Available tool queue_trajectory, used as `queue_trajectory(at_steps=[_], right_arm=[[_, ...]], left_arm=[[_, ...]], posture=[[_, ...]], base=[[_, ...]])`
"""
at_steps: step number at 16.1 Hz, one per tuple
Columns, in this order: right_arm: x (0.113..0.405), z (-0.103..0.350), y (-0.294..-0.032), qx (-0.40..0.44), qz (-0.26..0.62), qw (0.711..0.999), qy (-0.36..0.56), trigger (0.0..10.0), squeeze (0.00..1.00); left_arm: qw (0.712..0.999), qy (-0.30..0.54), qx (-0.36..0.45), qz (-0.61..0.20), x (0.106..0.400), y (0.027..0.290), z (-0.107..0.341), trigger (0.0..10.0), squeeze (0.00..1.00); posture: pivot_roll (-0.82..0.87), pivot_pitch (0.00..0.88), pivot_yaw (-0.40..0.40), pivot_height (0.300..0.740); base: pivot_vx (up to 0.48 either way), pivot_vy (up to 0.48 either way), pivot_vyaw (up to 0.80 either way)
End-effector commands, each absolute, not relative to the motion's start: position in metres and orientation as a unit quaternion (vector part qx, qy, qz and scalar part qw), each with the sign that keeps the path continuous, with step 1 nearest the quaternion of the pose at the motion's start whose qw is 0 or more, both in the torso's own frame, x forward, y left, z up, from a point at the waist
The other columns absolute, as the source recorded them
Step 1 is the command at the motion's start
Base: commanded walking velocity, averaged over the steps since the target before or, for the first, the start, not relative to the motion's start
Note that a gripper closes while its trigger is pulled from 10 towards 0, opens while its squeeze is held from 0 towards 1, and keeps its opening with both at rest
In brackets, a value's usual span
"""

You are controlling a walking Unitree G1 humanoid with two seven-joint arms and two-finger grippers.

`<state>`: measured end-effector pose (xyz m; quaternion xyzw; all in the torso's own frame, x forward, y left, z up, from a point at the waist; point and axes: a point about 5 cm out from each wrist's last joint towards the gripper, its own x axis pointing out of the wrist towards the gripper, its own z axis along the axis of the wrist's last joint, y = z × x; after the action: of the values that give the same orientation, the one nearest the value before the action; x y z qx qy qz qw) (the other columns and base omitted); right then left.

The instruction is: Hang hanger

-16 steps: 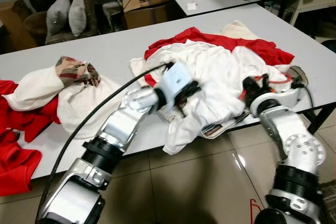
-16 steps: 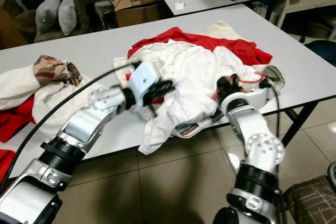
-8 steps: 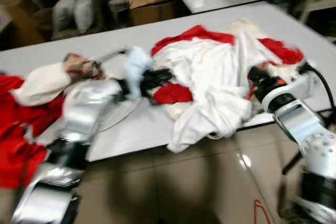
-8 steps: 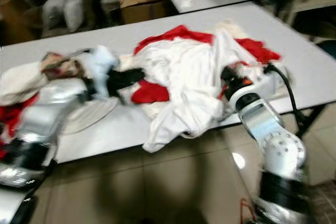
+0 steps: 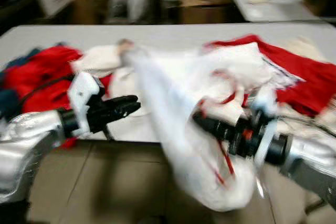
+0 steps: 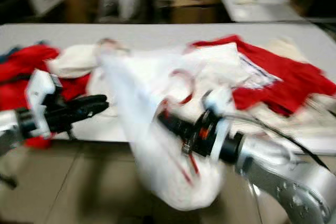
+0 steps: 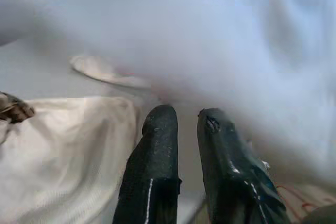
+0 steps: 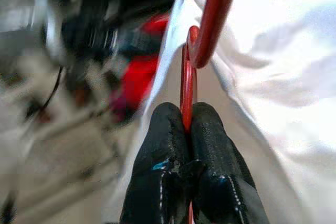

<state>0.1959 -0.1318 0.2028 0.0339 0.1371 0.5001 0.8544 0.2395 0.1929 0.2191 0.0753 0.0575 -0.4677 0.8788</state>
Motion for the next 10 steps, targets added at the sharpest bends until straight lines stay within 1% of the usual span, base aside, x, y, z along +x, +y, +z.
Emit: queue_trajectory(at_steps=[1, 3, 4, 6, 8, 9, 10], right_arm=[[0.191, 0.200, -0.130, 0.020, 0.517, 0.843, 0.148, 10.0, 0.00], [0.175, 0.180, -0.129, -0.038, 0.562, 0.800, 0.209, 10.0, 0.00], [0.172, 0.171, -0.130, -0.060, 0.562, 0.793, 0.228, 10.0, 0.00], [0.173, 0.161, -0.133, -0.077, 0.552, 0.794, 0.243, 10.0, 0.00], [0.172, 0.160, -0.133, -0.069, 0.553, 0.796, 0.237, 10.0, 0.00], [0.172, 0.159, -0.132, -0.062, 0.551, 0.799, 0.232, 10.0, 0.00], [0.171, 0.158, -0.132, -0.063, 0.552, 0.799, 0.230, 10.0, 0.00]], left_arm=[[0.867, 0.040, 0.073, -0.491, 0.230, 0.189, 0.234, 10.0, 0.00], [0.858, 0.028, 0.071, -0.508, 0.223, 0.189, 0.246, 10.0, 0.00], [0.854, 0.036, 0.073, -0.513, 0.221, 0.188, 0.244, 10.0, 0.00], [0.851, 0.073, 0.084, -0.513, 0.216, 0.186, 0.231, 10.0, 0.00], [0.851, 0.118, 0.100, -0.502, 0.214, 0.184, 0.213, 10.0, 0.00], [0.848, 0.150, 0.111, -0.497, 0.211, 0.182, 0.198, 10.0, 0.00], [0.847, 0.154, 0.111, -0.497, 0.210, 0.182, 0.195, 10.0, 0.00]], posture=[[0.03, 0.004, 0.082, 0.740], [0.03, 0.004, 0.076, 0.740], [0.03, 0.005, 0.078, 0.740], [0.03, 0.006, 0.078, 0.740], [0.03, 0.008, 0.081, 0.740], [0.03, 0.008, 0.085, 0.740], [0.03, 0.008, 0.087, 0.740]], base=[[0.000, 0.000, 0.80], [0.000, 0.000, 0.80], [0.000, 0.000, 0.80], [0.000, 0.000, 0.80], [0.000, 0.000, 0.80], [0.000, 0.000, 0.80], [0.000, 0.000, 0.80]])
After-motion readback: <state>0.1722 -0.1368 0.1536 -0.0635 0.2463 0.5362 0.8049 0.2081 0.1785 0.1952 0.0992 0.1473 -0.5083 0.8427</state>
